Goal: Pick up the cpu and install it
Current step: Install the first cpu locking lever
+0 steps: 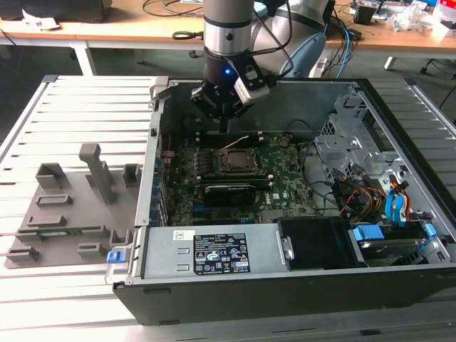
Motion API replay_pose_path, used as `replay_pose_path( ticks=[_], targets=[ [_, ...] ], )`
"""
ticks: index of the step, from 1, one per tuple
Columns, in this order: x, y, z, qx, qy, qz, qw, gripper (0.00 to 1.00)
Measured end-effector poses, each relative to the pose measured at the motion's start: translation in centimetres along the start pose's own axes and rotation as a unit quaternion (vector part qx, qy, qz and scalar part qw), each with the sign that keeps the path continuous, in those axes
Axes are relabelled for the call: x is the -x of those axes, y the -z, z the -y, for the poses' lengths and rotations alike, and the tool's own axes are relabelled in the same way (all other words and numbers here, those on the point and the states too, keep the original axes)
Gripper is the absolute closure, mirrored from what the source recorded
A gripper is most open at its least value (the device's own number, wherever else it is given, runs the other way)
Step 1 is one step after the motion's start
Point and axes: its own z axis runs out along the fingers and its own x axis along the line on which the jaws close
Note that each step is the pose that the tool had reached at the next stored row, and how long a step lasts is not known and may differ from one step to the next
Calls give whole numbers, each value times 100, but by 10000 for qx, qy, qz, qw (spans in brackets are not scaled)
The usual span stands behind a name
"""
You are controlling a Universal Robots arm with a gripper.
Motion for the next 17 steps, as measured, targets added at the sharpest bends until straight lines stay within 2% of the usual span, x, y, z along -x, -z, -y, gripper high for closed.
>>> replay_pose_path(
  ticks=[13,17],
  targets=[
    [161,-5,0,2,1,0,10000,89],
    [168,-67,-1,0,1,-8,10000,89]
  ],
)
